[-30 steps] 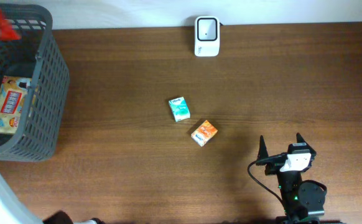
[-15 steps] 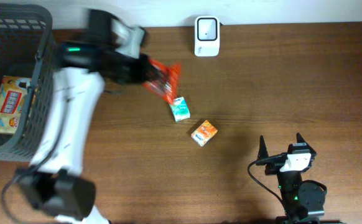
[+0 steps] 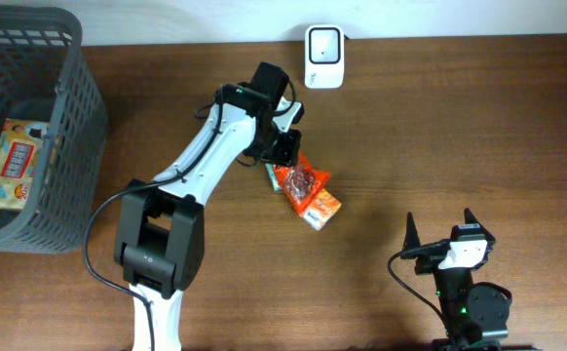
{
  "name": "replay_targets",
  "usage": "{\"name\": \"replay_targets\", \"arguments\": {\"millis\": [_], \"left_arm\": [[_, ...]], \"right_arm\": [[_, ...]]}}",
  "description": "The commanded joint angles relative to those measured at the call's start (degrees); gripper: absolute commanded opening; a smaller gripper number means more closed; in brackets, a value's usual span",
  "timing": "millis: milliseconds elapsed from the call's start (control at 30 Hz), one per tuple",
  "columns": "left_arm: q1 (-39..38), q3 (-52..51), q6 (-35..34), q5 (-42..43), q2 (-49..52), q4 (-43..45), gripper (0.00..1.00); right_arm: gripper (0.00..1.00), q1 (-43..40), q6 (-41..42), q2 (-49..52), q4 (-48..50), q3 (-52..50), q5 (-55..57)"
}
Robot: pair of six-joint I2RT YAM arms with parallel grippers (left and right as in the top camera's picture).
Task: Scan the item barcode
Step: 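Carry the red bag out and drop it onto the orange box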
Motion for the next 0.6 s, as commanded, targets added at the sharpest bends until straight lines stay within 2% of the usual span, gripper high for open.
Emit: {"name": "replay_targets", "arguments": {"millis": [0, 33, 200, 233, 267, 300, 333, 400, 467, 567], "left_arm": [[1.77, 7.3, 0.63, -0.85, -0.9, -4.02, 0.42], [2.71, 10.93, 0.68, -0.87, -1.03, -6.43, 0.53], [9.07, 35.28, 2.78, -5.18, -1.22, -19.98, 0.6], [11.23, 42.8, 2.78, -7.43, -1.22, -23.1, 0.73], [12.76, 47.5, 2.75, -8.68, -1.22, -24.81, 0.8], [14.45, 52.17, 2.78, -9.75, -1.22, -26.43, 0.82], [16.13, 56.22, 2.75, -10.64, -1.22, -27.87, 0.88], [21.79, 66.47, 2.75, -13.55, -1.22, -31.85, 0.91], [26.93, 71.97, 2.75, -17.59, -1.22, -35.01, 0.9], [34.38, 74.69, 2.45, -21.38, -1.22, -37.13, 0.9]], "right_arm": [[0.98, -0.33, 0.02, -0.33, -0.22, -0.46, 0.28], [0.98, -0.33, 0.02, -0.33, -0.22, -0.46, 0.28], [0.98, -0.33, 0.02, -0.33, -0.22, -0.46, 0.28], [0.98, -0.33, 0.02, -0.33, -0.22, -0.46, 0.31], [0.99, -0.33, 0.02, -0.33, -0.22, -0.46, 0.31], [0.98, -0.33, 0.02, -0.33, -0.22, -0.46, 0.28], [0.98, -0.33, 0.02, -0.33, -0.22, -0.46, 0.28], [0.98, -0.33, 0.02, -0.33, -0.22, -0.46, 0.31], [0.98, -0.33, 0.02, -0.33, -0.22, -0.46, 0.28], [0.98, -0.33, 0.02, -0.33, -0.22, -0.46, 0.28]]}}
